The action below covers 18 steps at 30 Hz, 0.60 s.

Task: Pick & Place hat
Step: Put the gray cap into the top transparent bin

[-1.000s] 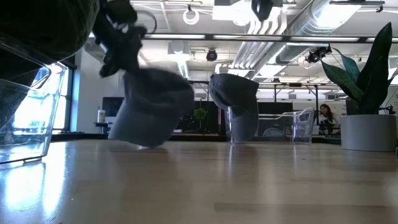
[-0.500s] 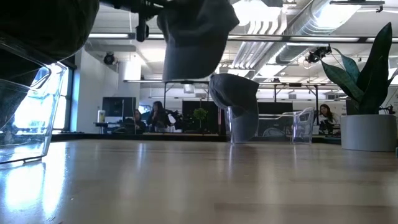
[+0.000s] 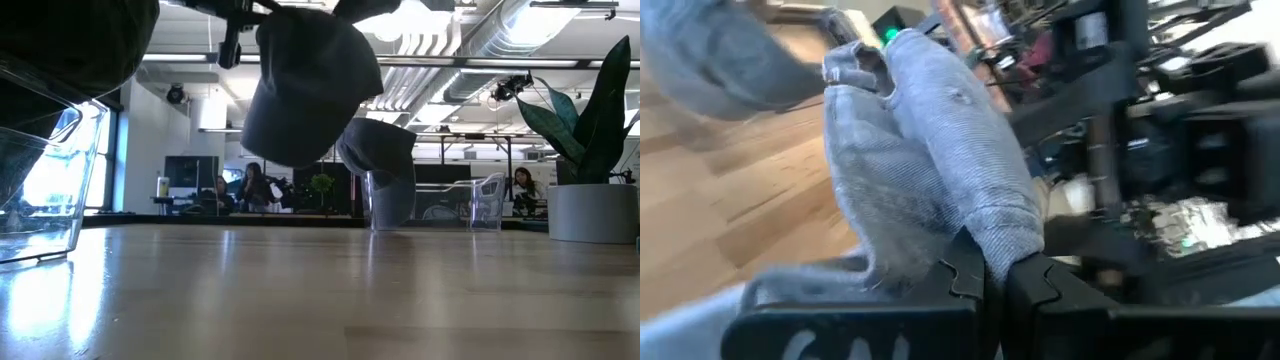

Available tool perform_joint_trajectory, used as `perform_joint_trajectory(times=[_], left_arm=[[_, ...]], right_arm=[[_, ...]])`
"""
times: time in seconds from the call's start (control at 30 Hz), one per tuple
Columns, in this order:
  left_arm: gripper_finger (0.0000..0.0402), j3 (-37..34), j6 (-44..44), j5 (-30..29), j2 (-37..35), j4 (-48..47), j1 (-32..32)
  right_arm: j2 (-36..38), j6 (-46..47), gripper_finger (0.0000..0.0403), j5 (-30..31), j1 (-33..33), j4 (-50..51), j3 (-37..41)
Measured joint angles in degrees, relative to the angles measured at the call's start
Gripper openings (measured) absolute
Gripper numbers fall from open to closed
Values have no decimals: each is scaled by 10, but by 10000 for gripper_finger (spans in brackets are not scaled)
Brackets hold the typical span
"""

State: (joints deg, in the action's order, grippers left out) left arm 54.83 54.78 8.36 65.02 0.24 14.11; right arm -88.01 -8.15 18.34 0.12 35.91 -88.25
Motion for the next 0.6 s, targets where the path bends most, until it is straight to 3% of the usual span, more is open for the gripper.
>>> perform_joint_trajectory(times=[0.1,0.4,0.5,0.6], left_arm=[[1,0,10,3,-1,2,0],[1,0,21,40,-1,26,1],[1,0,27,66,-1,57,1],[1,0,27,84,-1,76,1]], right_arm=[[-20,-19,286,29,0,0,0],[-48,5,257,-7,0,28,0],[-50,19,228,-32,-6,15,0],[-50,40,173,-92,-15,0,0]])
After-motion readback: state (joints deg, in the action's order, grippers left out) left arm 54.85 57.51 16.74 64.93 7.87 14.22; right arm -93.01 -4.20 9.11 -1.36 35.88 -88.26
